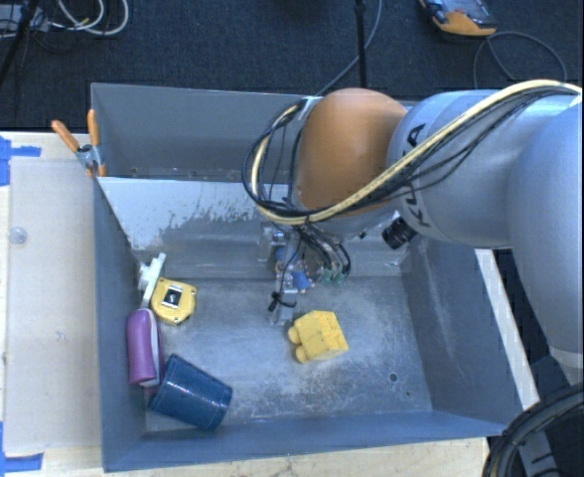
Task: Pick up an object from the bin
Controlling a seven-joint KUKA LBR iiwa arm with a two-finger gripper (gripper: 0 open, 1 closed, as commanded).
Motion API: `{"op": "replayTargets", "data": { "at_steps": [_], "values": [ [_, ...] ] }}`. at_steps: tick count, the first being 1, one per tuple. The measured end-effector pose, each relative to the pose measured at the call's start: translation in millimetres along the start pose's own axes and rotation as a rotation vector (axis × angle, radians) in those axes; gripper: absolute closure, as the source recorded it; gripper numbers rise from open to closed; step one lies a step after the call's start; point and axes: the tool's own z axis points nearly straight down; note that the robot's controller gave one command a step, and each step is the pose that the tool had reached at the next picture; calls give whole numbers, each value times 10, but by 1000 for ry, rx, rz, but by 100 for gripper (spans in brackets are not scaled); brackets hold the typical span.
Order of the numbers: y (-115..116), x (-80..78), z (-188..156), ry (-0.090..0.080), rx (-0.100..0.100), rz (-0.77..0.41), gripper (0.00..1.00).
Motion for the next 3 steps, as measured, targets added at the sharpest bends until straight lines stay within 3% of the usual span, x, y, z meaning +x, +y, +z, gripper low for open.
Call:
{"op": "replayTargets", "data": {
  "at_steps": [1,2,3],
  "values": [
    [-4,-14,-49,-7,-1,2,0],
    [-135,46,33,-10,-2,-81,0],
    [-322,375,442,-7,2,-368,0]
  ]
}}
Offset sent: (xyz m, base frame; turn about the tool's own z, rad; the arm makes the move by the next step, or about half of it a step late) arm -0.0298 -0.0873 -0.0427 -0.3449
